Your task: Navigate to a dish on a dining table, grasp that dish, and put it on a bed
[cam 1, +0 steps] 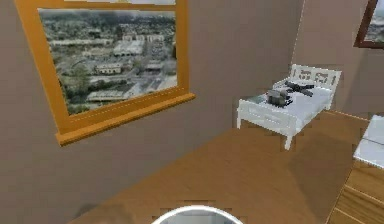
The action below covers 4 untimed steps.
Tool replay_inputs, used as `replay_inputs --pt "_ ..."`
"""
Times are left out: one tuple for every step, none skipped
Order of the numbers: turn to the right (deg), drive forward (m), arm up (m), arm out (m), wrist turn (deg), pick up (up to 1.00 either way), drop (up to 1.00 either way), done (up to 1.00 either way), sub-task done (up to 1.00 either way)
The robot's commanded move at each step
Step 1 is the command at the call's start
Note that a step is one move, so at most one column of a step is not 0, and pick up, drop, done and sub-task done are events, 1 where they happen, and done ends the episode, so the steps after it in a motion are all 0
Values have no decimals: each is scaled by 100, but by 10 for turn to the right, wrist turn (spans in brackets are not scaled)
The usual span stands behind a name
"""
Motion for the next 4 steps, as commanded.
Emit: replay_inputs --pt "-450 0 0 0 0 0 0 0 0" --pt "-450 0 0 0 0 0 0 0 0" --pt "-420 0 0 0 0 0 0 0 0" --pt "0 5 0 0 0 0 0 0 0"
